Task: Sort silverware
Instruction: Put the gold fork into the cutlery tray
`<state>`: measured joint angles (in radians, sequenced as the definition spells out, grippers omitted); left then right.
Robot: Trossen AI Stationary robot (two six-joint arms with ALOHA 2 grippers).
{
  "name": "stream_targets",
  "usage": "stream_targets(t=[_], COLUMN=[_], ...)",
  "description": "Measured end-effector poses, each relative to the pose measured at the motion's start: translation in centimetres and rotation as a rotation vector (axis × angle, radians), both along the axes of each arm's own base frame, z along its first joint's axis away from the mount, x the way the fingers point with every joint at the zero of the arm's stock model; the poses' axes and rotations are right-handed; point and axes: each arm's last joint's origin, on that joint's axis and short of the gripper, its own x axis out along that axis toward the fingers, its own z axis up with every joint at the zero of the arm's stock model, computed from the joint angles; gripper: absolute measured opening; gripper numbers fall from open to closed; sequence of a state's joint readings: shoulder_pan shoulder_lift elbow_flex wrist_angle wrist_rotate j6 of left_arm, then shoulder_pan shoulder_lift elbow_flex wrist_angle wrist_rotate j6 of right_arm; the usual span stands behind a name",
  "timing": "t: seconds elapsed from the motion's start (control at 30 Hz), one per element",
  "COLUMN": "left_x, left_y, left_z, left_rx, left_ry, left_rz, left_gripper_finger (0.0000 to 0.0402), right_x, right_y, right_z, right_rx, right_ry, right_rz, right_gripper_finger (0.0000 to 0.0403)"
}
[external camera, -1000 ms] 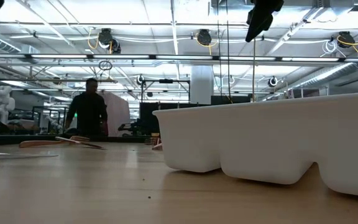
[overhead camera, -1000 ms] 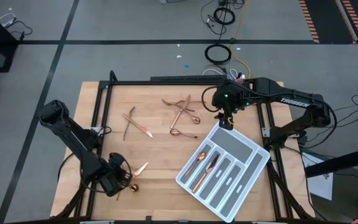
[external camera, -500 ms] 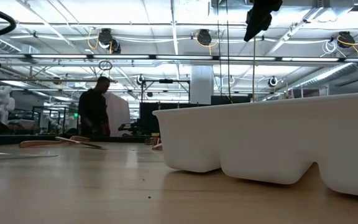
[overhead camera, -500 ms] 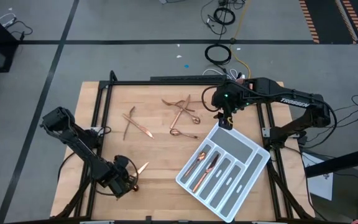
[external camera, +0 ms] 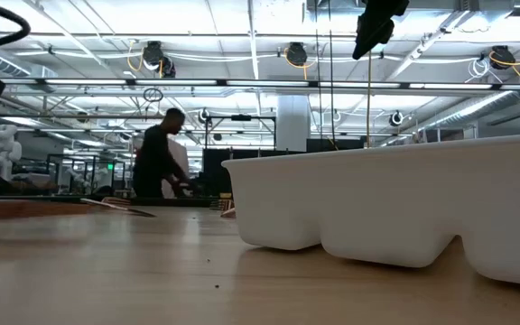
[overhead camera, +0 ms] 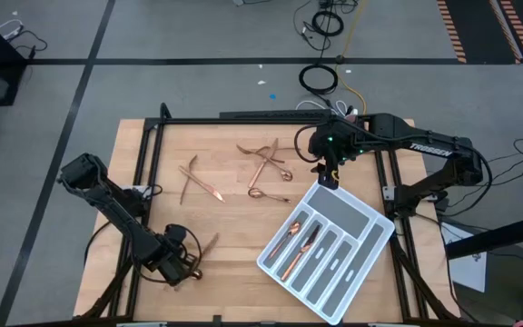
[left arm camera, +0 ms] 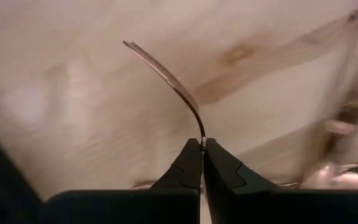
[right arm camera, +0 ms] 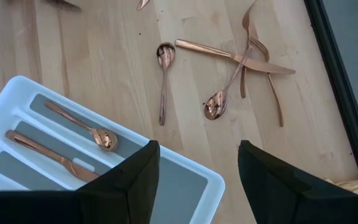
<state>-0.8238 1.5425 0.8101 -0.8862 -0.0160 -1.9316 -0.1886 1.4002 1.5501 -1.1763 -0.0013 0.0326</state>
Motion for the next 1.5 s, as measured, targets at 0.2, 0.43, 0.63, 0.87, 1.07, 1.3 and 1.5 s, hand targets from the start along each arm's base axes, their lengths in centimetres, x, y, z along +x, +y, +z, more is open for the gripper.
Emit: stream_targets(t=[0.2, 0.43, 0.63, 0.87, 1.07, 1.3, 1.5], left_x=[-0.6, 0.1, 2.3, 5.9, 10.8, 16.5, 18.5], left_y=[0.5, 0.8, 1.2, 3.2, 5.7, 9.7, 12.7], left_z=[0.2, 2.2, 6.5, 10.8, 11.7, 14.0, 15.2], left_rx=[0.026, 0.064, 0.186, 0.433, 0.43, 0.365, 0.363], left_ry=[0.091, 0.147, 0.027, -0.281, -0.466, -0.8, -0.971], left_rz=[0.012, 0.04, 0.019, -0.011, -0.169, -0.315, -0.257], left_gripper_finger=[0.0003, 0.0003, 0.0003, 0.0003, 0.0003, 0.0003, 0.0003], right_x=[0.0, 0.2, 1.2, 0.3, -3.7, -9.0, -13.5], right_y=[0.0, 0.0, 0.3, 1.2, 2.6, 4.5, 4.8], right_z=[0.0, 0.1, 0.8, 2.3, 3.7, 5.0, 4.5], right_rx=[0.0, -0.005, 0.062, 0.233, 0.279, 0.221, 0.164], right_ry=[0.0, -0.02, -0.164, -0.296, -0.263, -0.308, -0.373], right_rz=[0.0, 0.014, 0.156, 0.341, 0.34, 0.251, 0.121], right_gripper_finger=[0.0203, 0.0203, 0.0203, 0.0203, 0.0203, 0.0203, 0.0203])
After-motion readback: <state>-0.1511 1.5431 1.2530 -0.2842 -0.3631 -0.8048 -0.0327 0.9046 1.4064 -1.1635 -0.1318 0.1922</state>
